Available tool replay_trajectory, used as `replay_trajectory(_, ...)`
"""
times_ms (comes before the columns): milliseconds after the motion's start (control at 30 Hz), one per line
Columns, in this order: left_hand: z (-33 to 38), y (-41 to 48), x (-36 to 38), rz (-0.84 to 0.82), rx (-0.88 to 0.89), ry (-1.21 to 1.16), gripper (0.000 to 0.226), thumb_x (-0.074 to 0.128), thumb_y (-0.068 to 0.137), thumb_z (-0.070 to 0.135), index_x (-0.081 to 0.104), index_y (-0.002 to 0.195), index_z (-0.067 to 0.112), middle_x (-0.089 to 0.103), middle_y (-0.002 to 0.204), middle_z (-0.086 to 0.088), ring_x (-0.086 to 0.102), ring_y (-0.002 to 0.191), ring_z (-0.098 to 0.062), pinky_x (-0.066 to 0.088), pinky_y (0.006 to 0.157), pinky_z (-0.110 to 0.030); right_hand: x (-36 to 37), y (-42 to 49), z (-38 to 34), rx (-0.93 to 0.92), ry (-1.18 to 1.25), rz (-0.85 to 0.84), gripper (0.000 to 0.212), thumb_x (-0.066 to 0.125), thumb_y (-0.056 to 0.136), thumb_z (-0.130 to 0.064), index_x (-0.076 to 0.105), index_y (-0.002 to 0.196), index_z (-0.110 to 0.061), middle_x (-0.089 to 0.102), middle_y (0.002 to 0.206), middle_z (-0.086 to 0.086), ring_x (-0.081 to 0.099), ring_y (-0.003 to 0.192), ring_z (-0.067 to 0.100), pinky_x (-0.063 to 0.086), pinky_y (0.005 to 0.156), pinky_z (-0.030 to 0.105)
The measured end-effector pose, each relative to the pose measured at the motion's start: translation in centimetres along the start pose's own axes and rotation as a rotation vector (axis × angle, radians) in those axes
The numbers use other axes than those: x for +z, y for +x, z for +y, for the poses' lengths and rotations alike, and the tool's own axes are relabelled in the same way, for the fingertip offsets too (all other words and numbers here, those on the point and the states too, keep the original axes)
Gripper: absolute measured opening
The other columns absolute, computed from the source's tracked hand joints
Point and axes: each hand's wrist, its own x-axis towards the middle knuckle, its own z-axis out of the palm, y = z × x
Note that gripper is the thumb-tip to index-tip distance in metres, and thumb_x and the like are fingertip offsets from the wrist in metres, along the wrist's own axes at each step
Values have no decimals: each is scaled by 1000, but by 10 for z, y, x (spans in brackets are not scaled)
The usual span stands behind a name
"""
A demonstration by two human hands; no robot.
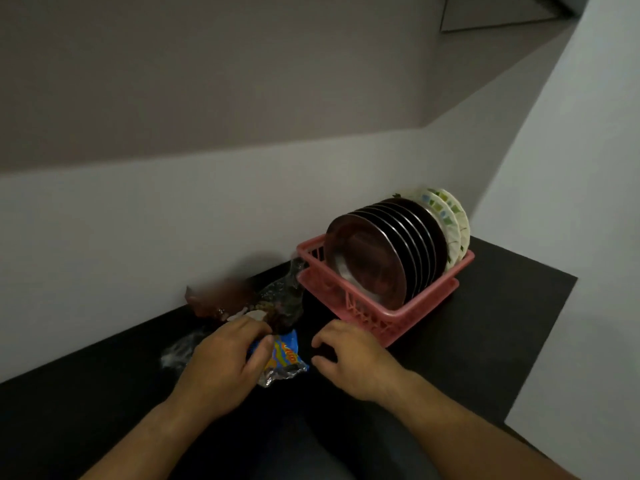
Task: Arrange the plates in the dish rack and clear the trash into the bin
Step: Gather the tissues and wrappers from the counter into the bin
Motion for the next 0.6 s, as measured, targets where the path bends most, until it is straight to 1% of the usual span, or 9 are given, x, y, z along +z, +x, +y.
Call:
replay_trajectory(133,-39,-11,4,11,-72,-20,11,56,94,30,66,99,28,59,90,16,56,83,0,50,72,-30,47,18,-11,-44,-34,-109,33,60,92,-38,64,120,-21,55,121,-3,51,111,18,46,94,33)
replay_trajectory(233,-58,-15,10,10,-104,-28,7,60,93,25,65,96,28,59,89,14,55,82,0,48,71,-27,70,36,-18,-100,-47,-115,52,64,86,-46,56,130,-21,46,135,-1,42,124,21,41,103,35)
replay_trajectory(267,-63,-15,11,8,-111,-30,7,60,92,24,65,96,28,59,89,14,54,82,0,47,71,-27,76,44,-19,-99,-60,-129,63,66,82,-50,50,136,-23,39,143,1,35,131,23,37,109,39)
replay_trajectory(333,-72,-13,13,2,-123,-28,8,60,92,24,66,97,27,59,90,12,54,82,0,47,72,-26,84,62,-21,-67,-116,-224,83,69,76,-58,34,145,-28,19,155,4,15,142,29,24,115,54)
replay_trajectory(400,-80,-8,15,-8,-132,-10,9,59,93,24,66,98,27,60,91,11,54,83,-2,46,73,-26,91,75,-22,-23,-155,-354,93,68,73,-64,22,149,-34,7,159,0,-2,146,32,10,114,66)
replay_trajectory(433,-83,-6,15,-17,-135,7,9,58,93,25,66,98,27,59,91,11,53,83,-3,46,73,-26,95,79,-20,-10,-160,-400,93,66,74,-67,21,149,-36,5,160,-2,-5,147,33,6,113,68)
replay_trajectory(500,-89,0,17,-30,-131,50,9,56,93,26,65,97,27,57,91,11,52,83,-6,44,71,-27,106,77,-15,-6,-159,-425,87,61,77,-69,25,148,-34,10,159,-3,0,147,33,9,113,67)
replay_trajectory(567,-94,5,19,-35,-132,67,11,54,93,27,64,99,25,53,93,12,50,84,-6,39,70,-25,117,67,-10,-22,-150,-355,75,56,79,-70,39,140,-31,21,153,-2,19,141,30,25,111,58)
replay_trajectory(600,-97,9,21,-33,-134,70,13,53,93,28,64,101,24,52,94,13,49,86,-7,38,70,-25,121,62,-8,-32,-151,-305,70,54,78,-72,45,134,-31,27,148,-4,28,135,26,33,107,52)
